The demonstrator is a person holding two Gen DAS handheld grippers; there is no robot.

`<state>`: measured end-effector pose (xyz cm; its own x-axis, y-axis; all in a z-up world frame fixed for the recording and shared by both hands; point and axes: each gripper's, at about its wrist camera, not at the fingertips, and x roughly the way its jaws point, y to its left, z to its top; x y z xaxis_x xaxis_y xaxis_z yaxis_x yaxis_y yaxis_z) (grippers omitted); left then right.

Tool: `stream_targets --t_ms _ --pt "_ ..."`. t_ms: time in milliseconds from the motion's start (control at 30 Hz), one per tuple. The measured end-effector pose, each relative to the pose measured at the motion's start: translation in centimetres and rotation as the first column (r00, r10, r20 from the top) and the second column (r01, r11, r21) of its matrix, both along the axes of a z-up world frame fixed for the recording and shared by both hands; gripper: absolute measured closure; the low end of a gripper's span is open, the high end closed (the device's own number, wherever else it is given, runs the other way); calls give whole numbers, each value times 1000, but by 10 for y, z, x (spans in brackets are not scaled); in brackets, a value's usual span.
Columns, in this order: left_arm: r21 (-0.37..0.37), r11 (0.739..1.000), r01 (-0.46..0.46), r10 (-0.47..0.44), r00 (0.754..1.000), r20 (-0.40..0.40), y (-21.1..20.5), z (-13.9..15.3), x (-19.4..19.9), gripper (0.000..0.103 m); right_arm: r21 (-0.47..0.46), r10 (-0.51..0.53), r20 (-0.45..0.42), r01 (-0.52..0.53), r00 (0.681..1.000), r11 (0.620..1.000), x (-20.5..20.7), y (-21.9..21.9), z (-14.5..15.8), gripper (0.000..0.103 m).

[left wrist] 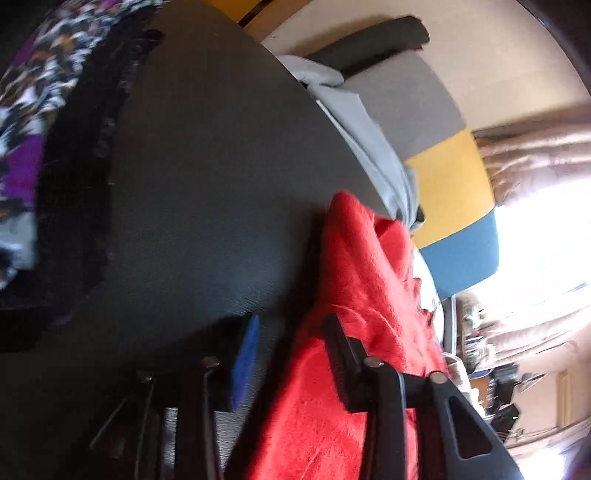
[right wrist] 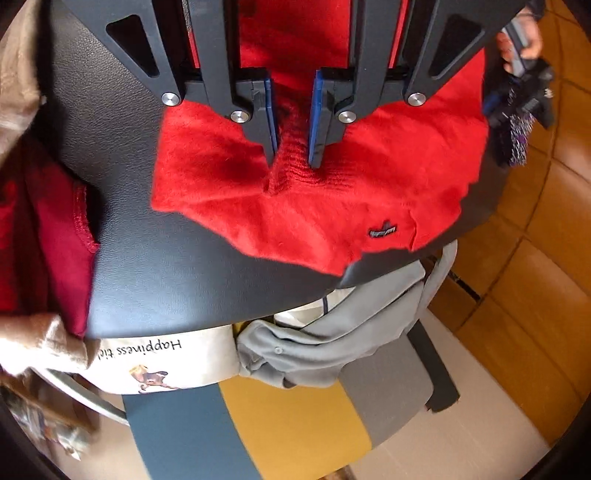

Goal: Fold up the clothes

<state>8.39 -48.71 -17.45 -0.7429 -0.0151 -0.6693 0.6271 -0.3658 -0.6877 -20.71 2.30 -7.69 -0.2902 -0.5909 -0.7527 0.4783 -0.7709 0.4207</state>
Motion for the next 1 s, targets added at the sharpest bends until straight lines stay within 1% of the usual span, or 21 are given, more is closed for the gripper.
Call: stream_targets --t_ms 33,67,100,133,233,267,300,333,367,400,433,467,533,600,667,733,800,867,933,967,1000 --pt "0 1000 -1 1 1000 7 -1 0 3 67 6 -17 0 17 1000 1000 -3 4 -2 75" --pt "0 1000 1 -1 1000 6 -2 1 6 67 -6 -17 5 17 1000 1000 -5 4 -3 69" --pt "1 1000 17 -16 1000 -23 0 5 8 65 -18 -17 9 17 1000 1000 -6 5 -5 60" --pt "1 999 41 -41 998 -54 4 9 7 64 -21 -15 19 16 1000 1000 -5 9 -8 57" --pt "-7 992 123 -123 986 -110 18 23 -3 62 -35 2 59 0 998 999 0 15 -20 56" --pt "9 987 161 -158 977 -143 24 25 -11 62 -53 12 69 -8 998 999 4 16 -23 56" --pt "29 983 183 -176 971 -159 29 26 -20 61 -63 13 72 -9 997 998 4 15 -24 56" --pt "48 979 198 -188 968 -167 33 25 -30 60 -72 15 75 -9 997 997 5 14 -26 56" --pt "64 980 187 -177 974 -143 35 20 -38 60 -81 16 78 -10 997 997 6 13 -28 56" --pt "79 983 168 -158 980 -120 33 15 -43 60 -69 16 78 -11 997 998 5 8 -30 57" --pt "108 984 141 -130 986 -103 31 7 -47 60 -56 17 78 -12 997 998 5 3 -32 58" --pt "154 982 110 -95 991 -99 29 -2 -50 60 -24 21 58 -19 998 1000 5 -2 -31 61" --pt "211 975 69 -44 992 -121 25 -11 -50 60 27 39 20 -40 999 999 8 -11 -29 82" --pt "250 968 34 3 989 -149 20 -18 -49 62 60 68 -18 -66 998 996 12 -18 -21 88" --pt "252 967 23 20 986 -168 14 -19 -44 72 51 88 -58 -85 994 995 17 -18 -5 89" --pt "234 972 11 29 986 -166 9 -17 -40 94 42 108 -99 -104 989 994 23 -18 12 89" --pt "215 977 6 28 987 -156 6 -16 -41 96 9 116 -122 -116 986 993 29 -14 28 90" --pt "191 982 8 22 988 -152 2 -15 -33 97 -13 117 -145 -120 982 993 35 -8 43 90" --pt "165 986 15 7 991 -134 1 -14 -26 97 -39 103 -142 -110 985 993 38 1 49 90" --pt "154 988 18 0 993 -120 0 -14 -23 97 -30 93 -139 -98 986 995 37 5 48 90" --pt "152 988 21 -5 995 -105 -1 -16 -21 97 -9 80 -115 -82 990 997 34 7 38 90"
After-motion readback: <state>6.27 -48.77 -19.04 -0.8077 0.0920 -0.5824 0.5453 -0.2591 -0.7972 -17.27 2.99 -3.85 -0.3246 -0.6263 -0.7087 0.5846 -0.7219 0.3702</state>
